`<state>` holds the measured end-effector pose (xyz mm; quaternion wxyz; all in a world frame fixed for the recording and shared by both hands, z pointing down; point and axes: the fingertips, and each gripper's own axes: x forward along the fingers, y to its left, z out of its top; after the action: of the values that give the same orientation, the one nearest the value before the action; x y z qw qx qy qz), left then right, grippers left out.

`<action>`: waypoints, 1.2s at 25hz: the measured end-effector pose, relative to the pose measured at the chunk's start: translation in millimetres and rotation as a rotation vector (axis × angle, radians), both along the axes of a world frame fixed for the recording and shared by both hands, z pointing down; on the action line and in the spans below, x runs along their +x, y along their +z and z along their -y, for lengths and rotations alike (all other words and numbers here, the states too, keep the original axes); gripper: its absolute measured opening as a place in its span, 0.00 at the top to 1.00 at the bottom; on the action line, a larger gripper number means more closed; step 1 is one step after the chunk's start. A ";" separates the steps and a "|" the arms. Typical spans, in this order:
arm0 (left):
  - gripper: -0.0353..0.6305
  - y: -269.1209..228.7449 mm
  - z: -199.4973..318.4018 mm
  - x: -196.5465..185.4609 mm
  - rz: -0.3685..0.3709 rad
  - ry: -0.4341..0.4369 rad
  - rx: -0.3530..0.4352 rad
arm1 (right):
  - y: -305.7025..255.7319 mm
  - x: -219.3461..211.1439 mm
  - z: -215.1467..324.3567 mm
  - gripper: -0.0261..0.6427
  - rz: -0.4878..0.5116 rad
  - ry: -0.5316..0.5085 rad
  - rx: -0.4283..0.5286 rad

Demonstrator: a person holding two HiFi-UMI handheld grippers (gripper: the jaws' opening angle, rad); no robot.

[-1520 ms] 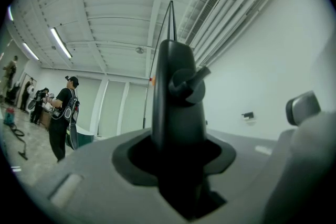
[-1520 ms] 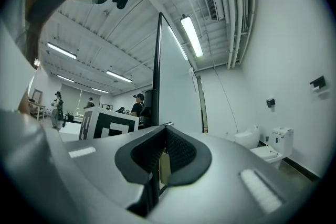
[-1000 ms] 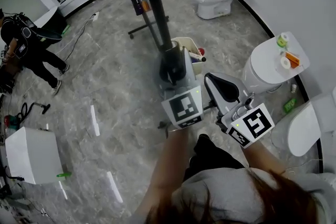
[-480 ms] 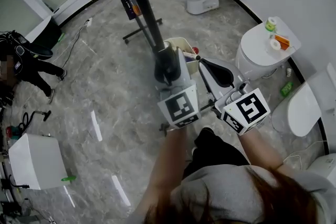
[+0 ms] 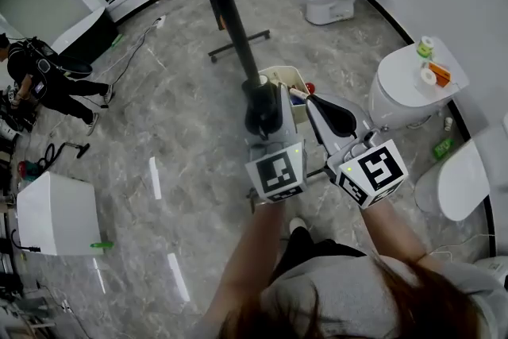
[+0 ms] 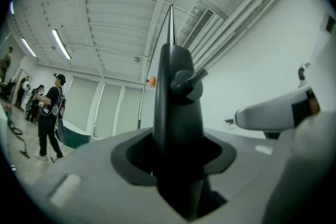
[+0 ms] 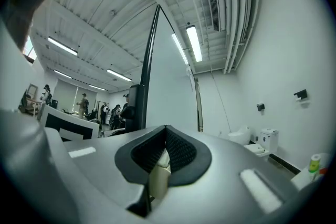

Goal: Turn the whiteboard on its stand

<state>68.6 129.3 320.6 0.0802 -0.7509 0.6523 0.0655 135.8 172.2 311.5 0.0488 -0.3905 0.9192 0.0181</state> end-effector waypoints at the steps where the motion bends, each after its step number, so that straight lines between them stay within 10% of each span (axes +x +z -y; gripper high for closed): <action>1: 0.68 0.8 -5.9 -2.1 -0.002 -0.014 0.001 | 0.2 1.3 -5.2 0.96 -0.003 -0.009 -0.002; 30: 0.72 3.4 -186.3 24.2 0.003 -0.120 0.022 | -1.1 32.9 -169.2 0.96 0.010 -0.194 -0.013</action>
<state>92.7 315.6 324.0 0.0933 -0.7095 0.6953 0.0666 168.7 341.5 310.4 0.0525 -0.2998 0.9525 0.0053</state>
